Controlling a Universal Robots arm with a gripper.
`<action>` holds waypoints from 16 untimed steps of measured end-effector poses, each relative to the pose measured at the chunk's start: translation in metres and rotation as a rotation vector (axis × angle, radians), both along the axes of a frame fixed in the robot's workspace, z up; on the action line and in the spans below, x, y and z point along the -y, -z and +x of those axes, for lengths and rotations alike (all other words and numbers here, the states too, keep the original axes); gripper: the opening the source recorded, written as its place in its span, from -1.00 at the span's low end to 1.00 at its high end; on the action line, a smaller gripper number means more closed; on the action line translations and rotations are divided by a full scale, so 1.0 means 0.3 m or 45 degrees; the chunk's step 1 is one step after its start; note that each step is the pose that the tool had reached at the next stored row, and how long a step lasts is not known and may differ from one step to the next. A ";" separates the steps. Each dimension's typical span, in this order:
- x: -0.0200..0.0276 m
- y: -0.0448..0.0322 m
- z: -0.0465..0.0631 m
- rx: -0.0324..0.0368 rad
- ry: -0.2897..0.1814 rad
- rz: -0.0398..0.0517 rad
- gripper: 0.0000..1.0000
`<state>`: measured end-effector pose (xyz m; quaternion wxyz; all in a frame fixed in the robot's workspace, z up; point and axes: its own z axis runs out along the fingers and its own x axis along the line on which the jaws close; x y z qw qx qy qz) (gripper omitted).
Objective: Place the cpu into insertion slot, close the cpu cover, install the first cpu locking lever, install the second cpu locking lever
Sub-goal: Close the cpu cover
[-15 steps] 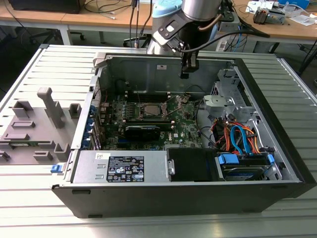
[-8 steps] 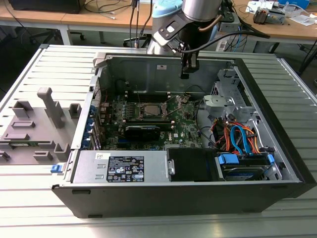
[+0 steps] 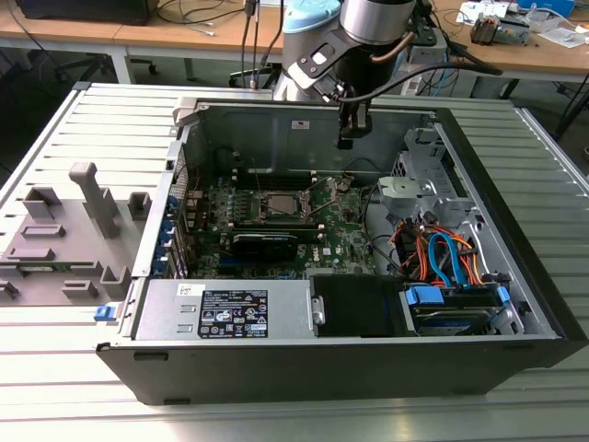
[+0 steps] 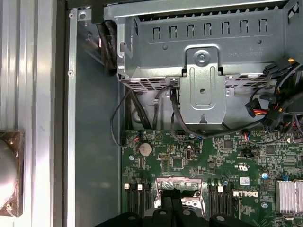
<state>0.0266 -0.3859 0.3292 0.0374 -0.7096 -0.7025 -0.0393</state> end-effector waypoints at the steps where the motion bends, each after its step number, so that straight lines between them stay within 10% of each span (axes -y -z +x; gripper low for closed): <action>1: 0.000 0.009 0.009 0.0000 0.000 0.000 -0.79; 16: 0.000 0.031 0.016 0.0001 -0.001 -0.001 -0.79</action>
